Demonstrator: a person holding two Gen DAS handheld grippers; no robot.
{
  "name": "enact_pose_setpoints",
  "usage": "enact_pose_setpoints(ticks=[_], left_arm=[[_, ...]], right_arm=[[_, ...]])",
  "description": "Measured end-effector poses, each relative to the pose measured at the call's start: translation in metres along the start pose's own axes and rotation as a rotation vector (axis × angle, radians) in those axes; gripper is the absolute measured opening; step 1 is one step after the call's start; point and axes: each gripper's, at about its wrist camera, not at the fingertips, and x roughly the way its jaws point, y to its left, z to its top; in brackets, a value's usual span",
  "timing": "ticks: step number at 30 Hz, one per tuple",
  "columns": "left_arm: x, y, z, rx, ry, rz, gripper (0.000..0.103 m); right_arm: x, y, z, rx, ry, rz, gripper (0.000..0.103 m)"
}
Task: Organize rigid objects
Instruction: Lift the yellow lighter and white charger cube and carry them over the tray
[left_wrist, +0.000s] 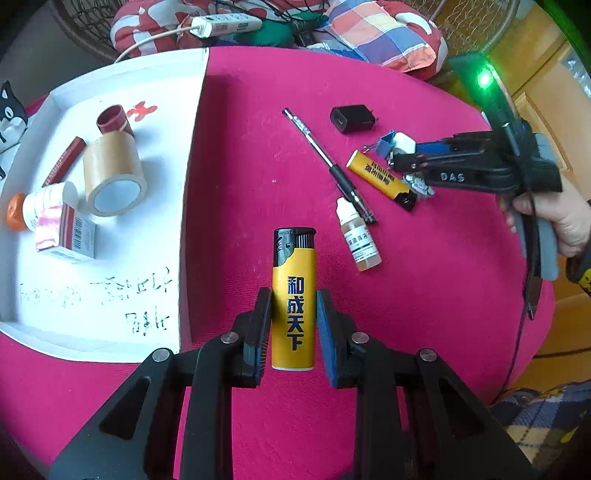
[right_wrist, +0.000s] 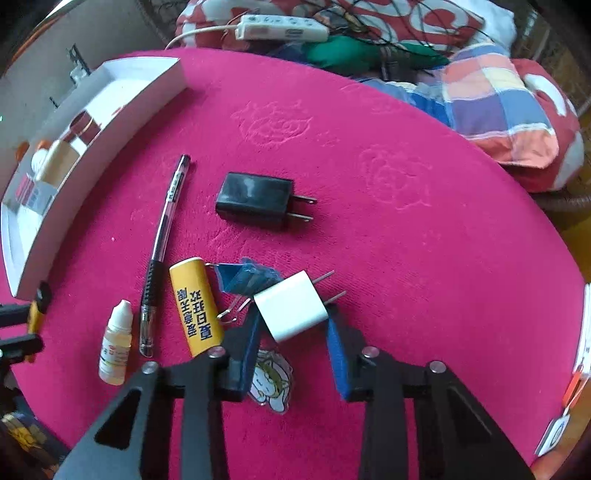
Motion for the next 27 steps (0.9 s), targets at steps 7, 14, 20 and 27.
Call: enact_pose_setpoints(ticks=[7, 14, 20, 27], left_arm=[[-0.035, -0.011, 0.018, 0.057, -0.092, -0.001, 0.023], [-0.093, -0.025, 0.052, 0.088, -0.278, -0.015, 0.023], [-0.16, -0.026, 0.077, 0.104, -0.422, 0.017, 0.023], [-0.234, -0.006, 0.077, 0.037, -0.613, 0.096, 0.023]], right_arm=[[-0.034, -0.012, -0.014, 0.114, -0.088, 0.02, 0.032], [-0.126, -0.012, -0.03, 0.219, -0.318, 0.086, 0.032], [-0.226, 0.002, -0.019, 0.228, -0.593, 0.094, 0.032], [-0.302, 0.033, -0.015, 0.205, -0.803, 0.131, 0.032]])
